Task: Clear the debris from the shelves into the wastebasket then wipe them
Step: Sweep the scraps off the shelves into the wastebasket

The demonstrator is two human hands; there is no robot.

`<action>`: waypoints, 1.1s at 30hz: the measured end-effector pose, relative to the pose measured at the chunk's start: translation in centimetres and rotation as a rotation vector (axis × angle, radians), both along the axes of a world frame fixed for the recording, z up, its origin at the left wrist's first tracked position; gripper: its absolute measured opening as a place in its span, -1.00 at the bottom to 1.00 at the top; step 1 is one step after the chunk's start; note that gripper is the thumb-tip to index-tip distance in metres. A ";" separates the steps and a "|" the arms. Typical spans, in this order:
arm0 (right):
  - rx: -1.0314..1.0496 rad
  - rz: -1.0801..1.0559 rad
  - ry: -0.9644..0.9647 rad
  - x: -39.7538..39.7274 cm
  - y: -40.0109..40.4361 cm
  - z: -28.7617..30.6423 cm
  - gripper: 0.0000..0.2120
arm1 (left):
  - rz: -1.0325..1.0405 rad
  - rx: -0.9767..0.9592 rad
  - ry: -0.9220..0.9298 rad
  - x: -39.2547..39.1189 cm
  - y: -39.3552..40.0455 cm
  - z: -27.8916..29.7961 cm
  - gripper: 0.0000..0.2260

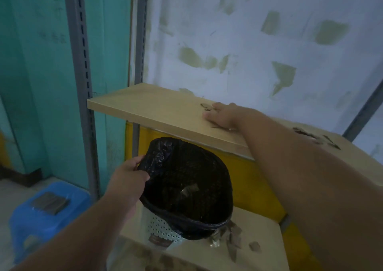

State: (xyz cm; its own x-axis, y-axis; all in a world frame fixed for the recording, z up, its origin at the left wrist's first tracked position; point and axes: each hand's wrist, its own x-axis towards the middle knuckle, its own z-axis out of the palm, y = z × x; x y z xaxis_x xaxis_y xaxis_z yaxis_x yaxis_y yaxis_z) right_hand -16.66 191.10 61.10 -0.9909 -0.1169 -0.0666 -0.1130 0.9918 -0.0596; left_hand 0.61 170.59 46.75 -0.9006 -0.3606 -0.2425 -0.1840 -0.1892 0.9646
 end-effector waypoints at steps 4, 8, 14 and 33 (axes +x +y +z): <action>0.121 0.079 0.126 -0.6 -0.7 -0.9 -0.46 | 0.005 0.002 -0.002 0.0 0.1 -0.2 -0.51; 0.045 0.112 0.291 -0.9 -1.1 -1.4 -0.83 | 0.022 0.029 -0.002 0.2 0.3 -0.4 -0.51; -0.143 0.076 0.474 -0.1 -1.2 -0.3 -0.88 | 0.007 0.045 0.012 0.3 0.0 -0.5 -0.52; -0.890 0.205 -0.071 17.1 -8.9 -10.6 -0.91 | -0.187 -0.027 0.033 2.8 -4.1 -2.3 -0.54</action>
